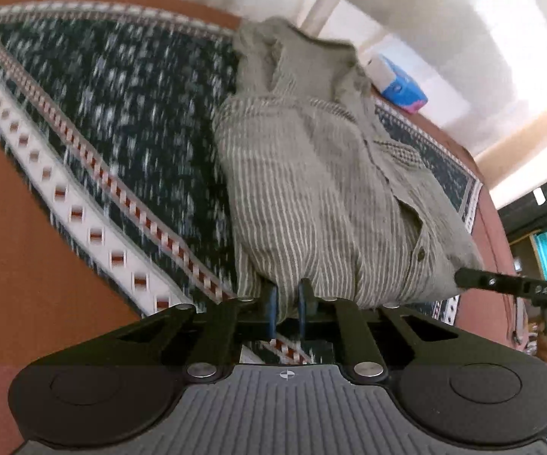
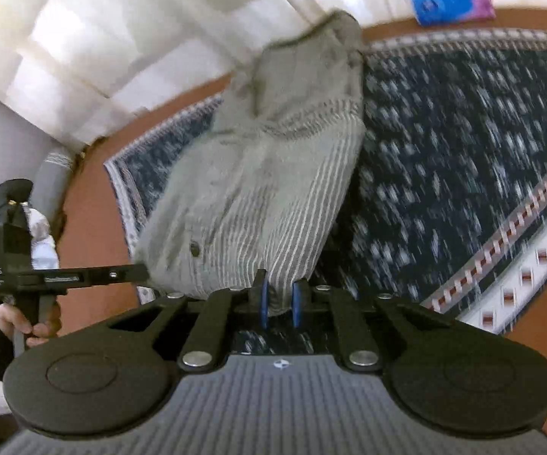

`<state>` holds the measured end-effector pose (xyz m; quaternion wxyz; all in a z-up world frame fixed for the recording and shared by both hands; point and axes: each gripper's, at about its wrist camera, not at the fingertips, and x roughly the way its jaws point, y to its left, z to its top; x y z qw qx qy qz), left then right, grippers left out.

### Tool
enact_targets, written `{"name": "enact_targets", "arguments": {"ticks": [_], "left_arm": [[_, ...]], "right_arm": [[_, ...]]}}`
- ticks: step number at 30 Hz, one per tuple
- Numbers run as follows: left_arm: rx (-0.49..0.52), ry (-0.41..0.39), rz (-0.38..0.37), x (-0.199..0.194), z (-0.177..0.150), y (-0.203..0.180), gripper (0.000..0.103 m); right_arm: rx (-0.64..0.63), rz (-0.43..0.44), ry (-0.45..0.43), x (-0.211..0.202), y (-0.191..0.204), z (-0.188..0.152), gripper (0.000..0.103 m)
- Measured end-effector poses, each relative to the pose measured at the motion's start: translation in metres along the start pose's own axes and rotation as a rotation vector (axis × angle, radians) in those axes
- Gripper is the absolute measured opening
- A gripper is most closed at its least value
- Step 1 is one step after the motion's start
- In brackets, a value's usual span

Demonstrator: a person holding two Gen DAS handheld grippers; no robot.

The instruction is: Fold clothes

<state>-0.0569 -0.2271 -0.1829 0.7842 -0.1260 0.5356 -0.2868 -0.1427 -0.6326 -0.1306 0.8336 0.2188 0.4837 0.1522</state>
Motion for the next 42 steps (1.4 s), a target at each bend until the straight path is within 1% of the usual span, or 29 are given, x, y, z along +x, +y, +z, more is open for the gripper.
{"name": "enact_targets", "arguments": {"ticks": [3, 4, 5, 6, 7, 8, 9, 10, 11, 12, 14, 17, 19, 20, 21, 23, 25, 26, 28, 30, 33, 35, 39, 42], "left_arm": [[-0.019, 0.020, 0.016, 0.009, -0.007, 0.007, 0.009], [-0.030, 0.021, 0.016, 0.011, -0.008, 0.009, 0.012], [-0.041, 0.020, 0.015, 0.013, -0.008, 0.011, 0.021], [-0.050, 0.019, 0.013, 0.014, -0.007, 0.012, 0.026], [-0.058, 0.020, 0.010, 0.013, -0.004, 0.011, 0.034], [-0.057, 0.019, 0.009, 0.011, -0.002, 0.010, 0.035], [-0.052, 0.017, 0.009, 0.008, 0.001, 0.007, 0.036], [-0.046, 0.011, 0.007, 0.004, 0.005, 0.005, 0.038], [-0.038, -0.002, 0.004, -0.003, 0.010, 0.002, 0.042], [-0.029, -0.023, -0.004, -0.011, 0.017, -0.001, 0.045], [-0.006, -0.079, -0.013, -0.027, 0.036, -0.009, 0.053], [0.063, -0.161, -0.009, -0.043, 0.080, -0.027, 0.060], [0.111, -0.205, -0.001, -0.050, 0.112, -0.040, 0.062], [0.142, -0.217, 0.011, -0.051, 0.128, -0.047, 0.064], [0.182, -0.227, 0.027, -0.051, 0.146, -0.055, 0.066], [0.259, -0.245, 0.058, -0.046, 0.179, -0.067, 0.073], [0.309, -0.257, 0.092, -0.033, 0.206, -0.074, 0.078], [0.324, -0.259, 0.106, -0.024, 0.218, -0.075, 0.080], [0.314, -0.243, 0.136, 0.002, 0.236, -0.072, 0.080], [0.298, -0.212, 0.162, 0.032, 0.246, -0.062, 0.080], [0.271, -0.164, 0.196, 0.074, 0.259, -0.045, 0.080], [0.243, -0.140, 0.202, 0.096, 0.266, -0.031, 0.080], [0.210, -0.094, 0.198, 0.128, 0.278, -0.009, 0.080], [0.208, -0.078, 0.174, 0.143, 0.288, 0.002, 0.080]], "right_arm": [[0.005, -0.048, 0.034, 0.008, -0.009, -0.018, 0.014], [0.007, -0.065, 0.041, 0.013, -0.011, -0.022, 0.016], [0.016, -0.081, 0.048, 0.019, -0.014, -0.026, 0.021], [0.019, -0.083, 0.045, 0.021, -0.015, -0.026, 0.025], [0.022, -0.086, 0.042, 0.024, -0.015, -0.026, 0.024], [0.024, -0.090, 0.040, 0.026, -0.016, -0.026, 0.028], [0.007, -0.100, 0.051, 0.024, -0.013, -0.023, 0.036], [-0.010, -0.104, 0.048, 0.019, -0.011, -0.018, 0.039], [-0.027, -0.107, 0.044, 0.014, -0.008, -0.014, 0.041], [-0.045, -0.101, 0.029, 0.006, -0.006, -0.005, 0.042], [-0.083, -0.085, -0.004, -0.011, 0.000, 0.017, 0.046], [-0.176, -0.051, -0.034, -0.033, 0.013, 0.065, 0.049], [-0.254, -0.025, -0.014, -0.042, 0.024, 0.108, 0.051], [-0.297, -0.026, 0.001, -0.044, 0.029, 0.128, 0.052], [-0.340, -0.027, 0.017, -0.046, 0.033, 0.147, 0.055], [-0.405, -0.037, 0.044, -0.045, 0.042, 0.186, 0.059], [-0.432, -0.037, 0.062, -0.038, 0.046, 0.222, 0.061], [-0.432, -0.027, 0.053, -0.032, 0.044, 0.234, 0.062], [-0.424, -0.011, 0.032, -0.016, 0.037, 0.254, 0.064], [-0.389, -0.009, 0.004, 0.010, 0.024, 0.267, 0.066], [-0.320, -0.016, -0.003, 0.053, -0.002, 0.276, 0.066], [-0.267, -0.023, -0.001, 0.080, -0.020, 0.278, 0.066], [-0.185, -0.028, -0.002, 0.116, -0.049, 0.286, 0.066], [-0.149, -0.031, 0.006, 0.141, -0.067, 0.291, 0.066]]}}
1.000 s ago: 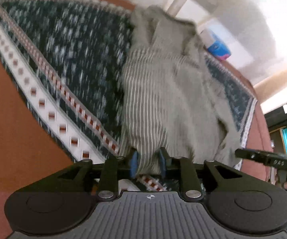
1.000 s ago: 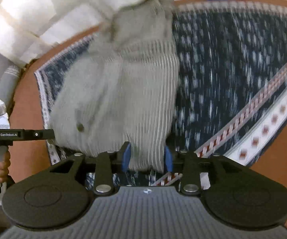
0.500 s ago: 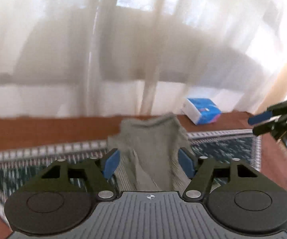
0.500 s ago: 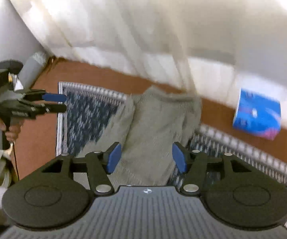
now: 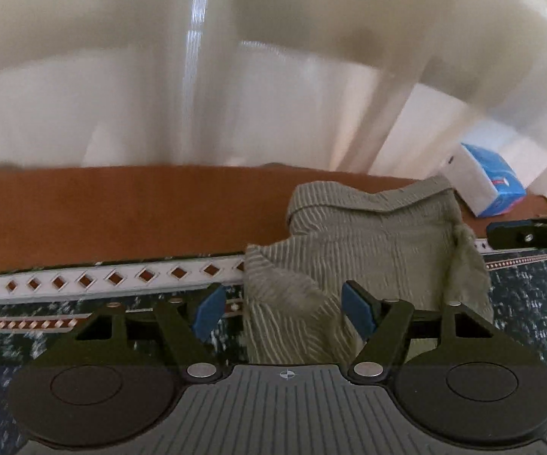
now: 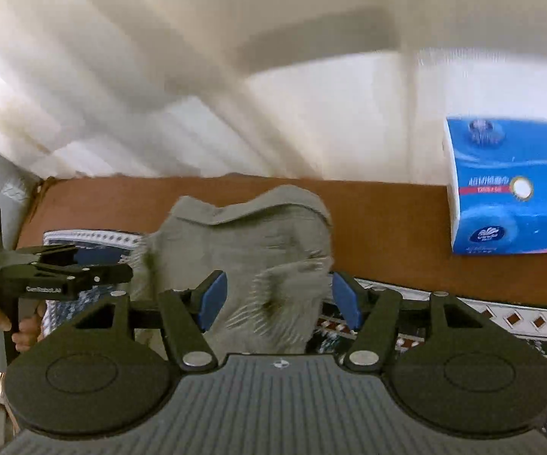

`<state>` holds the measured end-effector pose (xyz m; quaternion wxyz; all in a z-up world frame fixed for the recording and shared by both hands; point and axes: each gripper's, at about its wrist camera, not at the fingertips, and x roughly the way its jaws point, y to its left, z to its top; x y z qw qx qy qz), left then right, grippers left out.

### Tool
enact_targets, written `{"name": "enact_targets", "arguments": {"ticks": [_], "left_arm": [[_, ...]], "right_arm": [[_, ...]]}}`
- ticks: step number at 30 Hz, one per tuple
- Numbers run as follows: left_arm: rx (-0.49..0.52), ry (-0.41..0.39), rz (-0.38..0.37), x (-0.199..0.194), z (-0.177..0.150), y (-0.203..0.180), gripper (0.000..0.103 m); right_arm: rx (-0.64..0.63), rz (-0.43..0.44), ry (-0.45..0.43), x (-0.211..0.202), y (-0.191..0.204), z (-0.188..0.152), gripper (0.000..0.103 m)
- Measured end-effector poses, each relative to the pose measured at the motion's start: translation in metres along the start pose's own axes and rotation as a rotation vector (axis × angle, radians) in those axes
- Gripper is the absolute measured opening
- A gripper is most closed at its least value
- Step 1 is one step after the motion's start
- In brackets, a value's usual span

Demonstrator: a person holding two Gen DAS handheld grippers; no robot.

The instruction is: Fold clothes

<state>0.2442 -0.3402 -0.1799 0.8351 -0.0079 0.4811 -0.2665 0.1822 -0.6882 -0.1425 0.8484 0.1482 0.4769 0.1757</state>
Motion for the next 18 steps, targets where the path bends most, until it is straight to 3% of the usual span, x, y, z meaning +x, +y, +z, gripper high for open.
{"name": "enact_targets", "arguments": {"ticks": [10, 15, 16, 18], "left_arm": [[0.052, 0.005, -0.080, 0.037, 0.021, -0.004, 0.076], [0.080, 0.013, -0.080, 0.046, 0.024, -0.007, 0.066], [0.080, 0.012, -0.079, 0.047, 0.024, -0.007, 0.063], [0.084, 0.010, -0.073, 0.047, 0.025, -0.007, 0.039]], "right_arm": [[0.024, 0.007, -0.062, 0.031, -0.015, -0.007, 0.066], [-0.017, 0.025, -0.042, 0.041, -0.009, -0.003, 0.061], [-0.025, 0.026, -0.034, 0.044, -0.008, -0.002, 0.060], [-0.025, 0.020, -0.031, 0.046, -0.008, -0.002, 0.054]]}}
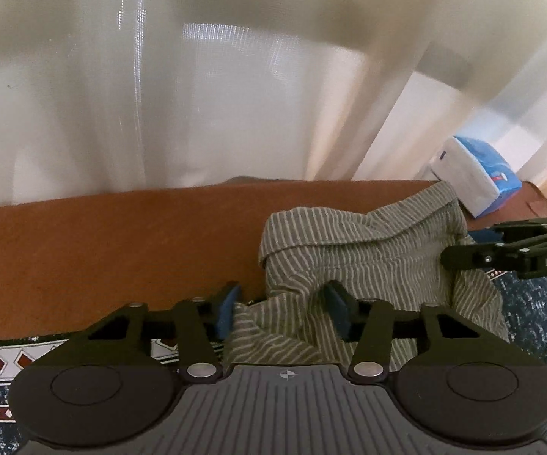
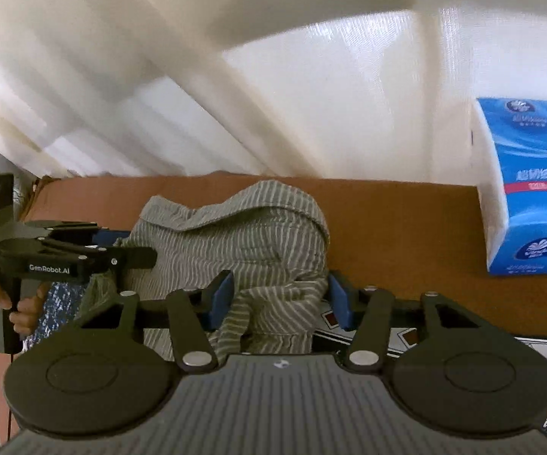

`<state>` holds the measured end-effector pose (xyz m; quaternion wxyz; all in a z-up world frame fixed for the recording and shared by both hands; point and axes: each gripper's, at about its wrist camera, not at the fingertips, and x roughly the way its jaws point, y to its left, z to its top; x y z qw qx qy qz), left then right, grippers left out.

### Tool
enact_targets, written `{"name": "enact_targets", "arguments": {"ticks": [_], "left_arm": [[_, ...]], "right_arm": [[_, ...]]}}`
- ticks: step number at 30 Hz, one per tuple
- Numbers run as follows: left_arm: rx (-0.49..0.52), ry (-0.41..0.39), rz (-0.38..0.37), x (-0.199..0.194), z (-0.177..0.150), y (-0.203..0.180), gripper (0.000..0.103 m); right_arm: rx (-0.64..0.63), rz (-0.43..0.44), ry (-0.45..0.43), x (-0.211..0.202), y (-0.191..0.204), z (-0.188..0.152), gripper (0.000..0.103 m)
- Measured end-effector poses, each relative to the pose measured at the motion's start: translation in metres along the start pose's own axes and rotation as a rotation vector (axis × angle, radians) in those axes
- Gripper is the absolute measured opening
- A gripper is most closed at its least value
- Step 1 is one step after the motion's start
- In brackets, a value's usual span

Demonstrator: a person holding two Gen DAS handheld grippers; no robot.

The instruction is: Fold clothes

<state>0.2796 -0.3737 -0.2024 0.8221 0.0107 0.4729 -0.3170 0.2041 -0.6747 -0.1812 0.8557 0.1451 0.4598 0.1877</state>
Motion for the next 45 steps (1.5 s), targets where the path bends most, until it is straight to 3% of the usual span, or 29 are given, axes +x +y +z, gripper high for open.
{"name": "enact_targets", "arguments": {"ticks": [1, 2, 3, 4, 6, 11, 17, 27, 34, 41, 45], "left_arm": [[0.003, -0.001, 0.005, 0.000, 0.001, 0.000, 0.028], [0.006, -0.002, 0.007, 0.000, 0.001, -0.001, 0.015], [0.004, -0.003, 0.002, -0.002, 0.002, -0.001, 0.011], [-0.006, -0.006, -0.006, -0.004, 0.002, -0.001, 0.006], [-0.026, -0.022, -0.018, -0.012, 0.004, -0.002, 0.003], [-0.045, -0.093, -0.046, -0.052, 0.004, -0.010, 0.003], [-0.034, -0.227, -0.099, -0.133, -0.008, -0.034, 0.003], [0.020, -0.346, -0.163, -0.253, -0.085, -0.082, 0.004], [-0.016, -0.297, -0.165, -0.273, -0.154, -0.096, 0.004], [0.031, -0.191, -0.145, -0.273, -0.213, -0.112, 0.004], [0.082, -0.136, -0.113, -0.262, -0.229, -0.117, 0.004]], "right_arm": [[0.000, -0.003, 0.002, 0.001, 0.000, 0.000, 0.049], [0.003, -0.004, 0.005, 0.001, 0.000, 0.001, 0.033], [0.015, -0.004, 0.011, 0.001, -0.002, 0.001, 0.021], [0.027, -0.002, 0.017, 0.001, -0.003, 0.002, 0.020], [0.050, 0.018, 0.005, -0.007, -0.003, 0.003, 0.013], [0.044, 0.093, -0.059, -0.043, 0.011, 0.009, 0.011], [-0.029, 0.189, -0.153, -0.115, 0.053, 0.009, 0.011], [-0.172, 0.267, -0.235, -0.218, 0.117, -0.050, 0.010], [-0.262, 0.277, -0.190, -0.240, 0.144, -0.110, 0.009], [-0.331, 0.282, -0.057, -0.234, 0.158, -0.175, 0.009], [-0.424, 0.246, 0.008, -0.229, 0.165, -0.202, 0.008]]}}
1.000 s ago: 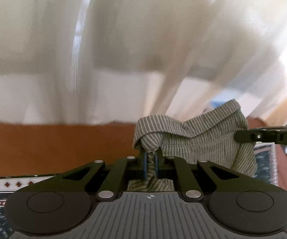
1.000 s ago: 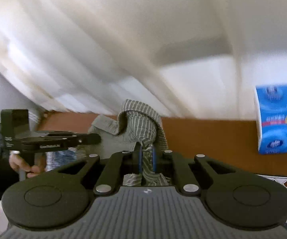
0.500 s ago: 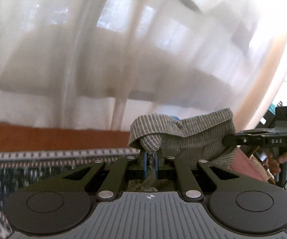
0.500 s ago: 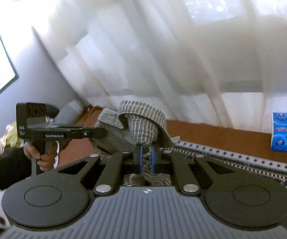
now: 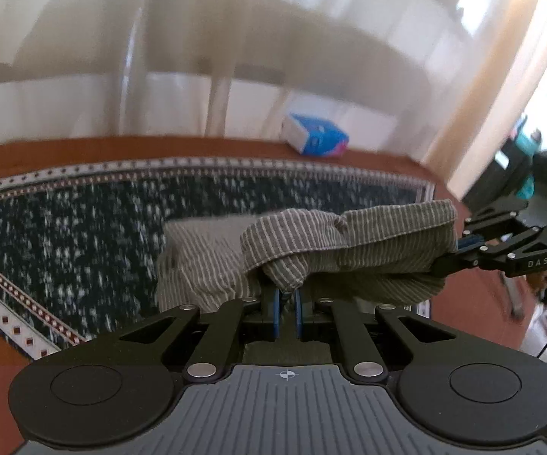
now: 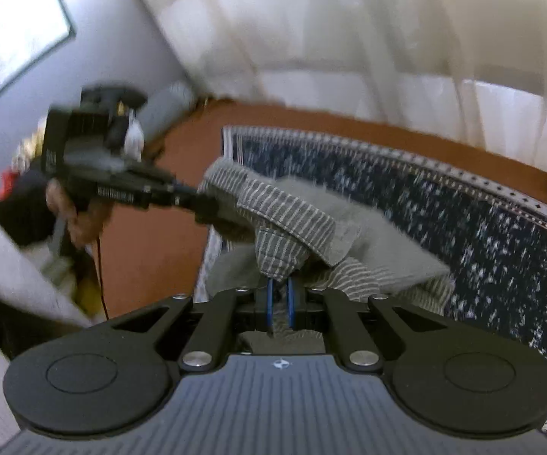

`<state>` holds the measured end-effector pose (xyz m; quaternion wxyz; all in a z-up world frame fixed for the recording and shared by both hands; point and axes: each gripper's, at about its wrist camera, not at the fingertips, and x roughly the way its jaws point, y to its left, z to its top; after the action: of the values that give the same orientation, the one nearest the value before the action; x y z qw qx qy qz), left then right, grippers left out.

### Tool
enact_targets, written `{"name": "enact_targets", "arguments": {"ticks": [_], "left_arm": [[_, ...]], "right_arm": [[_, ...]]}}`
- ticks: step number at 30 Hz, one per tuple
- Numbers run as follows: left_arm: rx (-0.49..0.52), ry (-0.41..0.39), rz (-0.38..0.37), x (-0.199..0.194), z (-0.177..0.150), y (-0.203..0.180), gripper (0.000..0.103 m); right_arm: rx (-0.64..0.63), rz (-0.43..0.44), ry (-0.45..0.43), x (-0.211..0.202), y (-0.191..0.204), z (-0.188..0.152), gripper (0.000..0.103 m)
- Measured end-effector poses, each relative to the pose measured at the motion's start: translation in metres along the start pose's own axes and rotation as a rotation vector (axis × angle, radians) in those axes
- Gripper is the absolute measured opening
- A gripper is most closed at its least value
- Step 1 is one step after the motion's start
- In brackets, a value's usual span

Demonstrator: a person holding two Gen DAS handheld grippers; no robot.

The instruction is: Fold clothes

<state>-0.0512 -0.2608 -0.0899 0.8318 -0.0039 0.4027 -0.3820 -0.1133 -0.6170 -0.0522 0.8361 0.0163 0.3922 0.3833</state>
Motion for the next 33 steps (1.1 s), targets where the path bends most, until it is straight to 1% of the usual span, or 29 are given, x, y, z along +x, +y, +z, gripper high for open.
{"name": "enact_targets", "arguments": {"ticks": [5, 9, 12, 14, 17, 22, 24, 26, 27, 28, 29, 30, 32, 33], "left_arm": [[0.060, 0.081, 0.034, 0.015, -0.019, -0.003, 0.005], [0.059, 0.127, 0.047, 0.028, -0.033, 0.000, 0.007], [0.037, 0.153, 0.057, 0.036, -0.042, 0.004, 0.017], [0.013, 0.167, 0.055, 0.039, -0.047, 0.006, 0.028], [-0.003, 0.190, 0.051, 0.039, -0.055, 0.006, 0.029], [-0.016, 0.236, 0.043, 0.024, -0.069, 0.005, 0.029], [-0.024, 0.225, 0.041, 0.010, -0.067, 0.005, 0.030], [-0.032, 0.172, 0.059, -0.007, -0.059, 0.004, 0.039], [-0.032, 0.132, 0.080, -0.014, -0.053, 0.003, 0.042], [-0.029, 0.090, 0.099, -0.019, -0.047, 0.001, 0.048], [-0.020, 0.052, 0.116, -0.020, -0.041, -0.002, 0.052], [-0.004, 0.030, 0.126, -0.016, -0.036, -0.006, 0.053], [0.032, 0.008, 0.139, -0.004, -0.026, -0.014, 0.056], [0.052, 0.009, 0.142, 0.004, -0.023, -0.018, 0.056]], "right_arm": [[-0.143, -0.039, 0.116, 0.018, 0.017, -0.020, 0.008], [-0.251, -0.074, 0.181, 0.034, 0.026, -0.036, 0.008], [-0.362, -0.110, 0.220, 0.045, 0.034, -0.048, 0.009], [-0.392, -0.125, 0.240, 0.051, 0.036, -0.056, 0.009], [-0.403, -0.144, 0.267, 0.059, 0.038, -0.065, 0.013], [-0.341, -0.165, 0.295, 0.058, 0.034, -0.076, 0.014], [-0.290, -0.173, 0.297, 0.053, 0.030, -0.078, 0.014], [-0.179, -0.196, 0.248, 0.038, 0.024, -0.074, 0.015], [-0.121, -0.207, 0.221, 0.031, 0.020, -0.072, 0.018], [-0.028, -0.215, 0.158, 0.021, 0.014, -0.068, 0.021], [0.064, -0.221, 0.095, 0.012, 0.008, -0.065, 0.033], [0.144, -0.223, 0.035, 0.007, 0.002, -0.062, 0.045], [0.308, -0.228, -0.081, 0.003, -0.012, -0.063, 0.050], [0.365, -0.225, -0.108, 0.005, -0.017, -0.063, 0.050]]}}
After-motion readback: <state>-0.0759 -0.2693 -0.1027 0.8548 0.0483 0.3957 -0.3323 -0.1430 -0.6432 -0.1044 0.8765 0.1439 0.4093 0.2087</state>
